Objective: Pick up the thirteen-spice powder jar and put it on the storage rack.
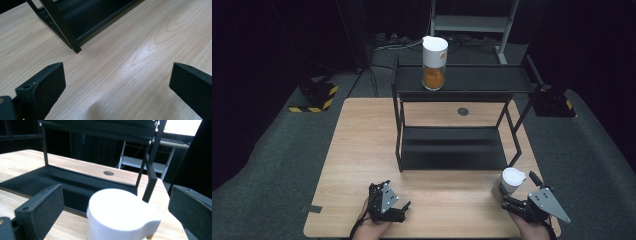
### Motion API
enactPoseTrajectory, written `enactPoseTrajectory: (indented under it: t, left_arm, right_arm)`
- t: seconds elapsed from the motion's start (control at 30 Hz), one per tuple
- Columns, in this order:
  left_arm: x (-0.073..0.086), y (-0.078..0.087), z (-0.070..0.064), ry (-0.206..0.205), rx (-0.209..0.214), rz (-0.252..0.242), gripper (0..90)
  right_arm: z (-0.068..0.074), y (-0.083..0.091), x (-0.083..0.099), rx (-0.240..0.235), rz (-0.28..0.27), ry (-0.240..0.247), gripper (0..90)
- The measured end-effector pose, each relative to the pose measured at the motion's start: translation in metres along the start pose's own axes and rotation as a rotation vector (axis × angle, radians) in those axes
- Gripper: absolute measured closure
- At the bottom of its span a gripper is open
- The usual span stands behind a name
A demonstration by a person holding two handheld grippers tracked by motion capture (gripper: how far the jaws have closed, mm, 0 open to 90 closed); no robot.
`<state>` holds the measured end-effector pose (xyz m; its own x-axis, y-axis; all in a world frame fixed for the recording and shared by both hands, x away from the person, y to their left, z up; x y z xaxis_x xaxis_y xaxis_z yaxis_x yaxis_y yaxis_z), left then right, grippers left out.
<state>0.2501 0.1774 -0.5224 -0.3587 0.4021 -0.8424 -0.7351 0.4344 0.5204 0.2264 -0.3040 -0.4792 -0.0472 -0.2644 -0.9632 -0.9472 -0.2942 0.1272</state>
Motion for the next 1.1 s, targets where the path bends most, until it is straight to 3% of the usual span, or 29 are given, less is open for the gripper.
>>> enactPoseTrajectory:
  t: [0.33, 0.4, 0.47, 0.67, 0.8, 1.1]
  left_arm:
    - [0.000, 0.000, 0.000, -0.003, 0.000, -0.001, 0.8]
    - [0.000, 0.000, 0.000, -0.003, 0.000, -0.001, 0.8]
    - [0.000, 0.000, 0.000, -0.004, -0.001, -0.001, 0.8]
    - [0.000, 0.000, -0.001, -0.006, -0.004, 0.001, 0.8]
    - [0.000, 0.000, -0.001, -0.008, -0.004, 0.000, 0.8]
    - [0.000, 0.000, -0.001, -0.007, -0.004, -0.003, 0.8]
  right_arm:
    - [0.001, -0.008, 0.016, 0.013, 0.046, -0.022, 0.0]
    - [-0.001, -0.009, 0.022, 0.003, 0.050, -0.065, 0.6]
    - [-0.001, -0.010, 0.023, 0.003, 0.056, -0.073, 1.1]
    - [-0.002, -0.013, 0.032, -0.003, 0.078, -0.093, 6.0]
    - [-0.002, -0.014, 0.034, -0.001, 0.093, -0.079, 8.7]
    - [-0.001, -0.017, 0.042, -0.021, 0.112, -0.124, 18.8]
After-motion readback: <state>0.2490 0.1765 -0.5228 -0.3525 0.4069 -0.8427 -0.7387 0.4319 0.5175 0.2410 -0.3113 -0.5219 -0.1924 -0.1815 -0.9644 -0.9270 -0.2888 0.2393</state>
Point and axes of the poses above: each handheld gripper's, and its own axes: y roughly backward along the jaws, x roughly out of its underside, z roughly to its left, the point moved 8 cm from there along -y, roughly forward along the jaws, and after that the axes turned 6 degrees about y, right-handed, at the moved point
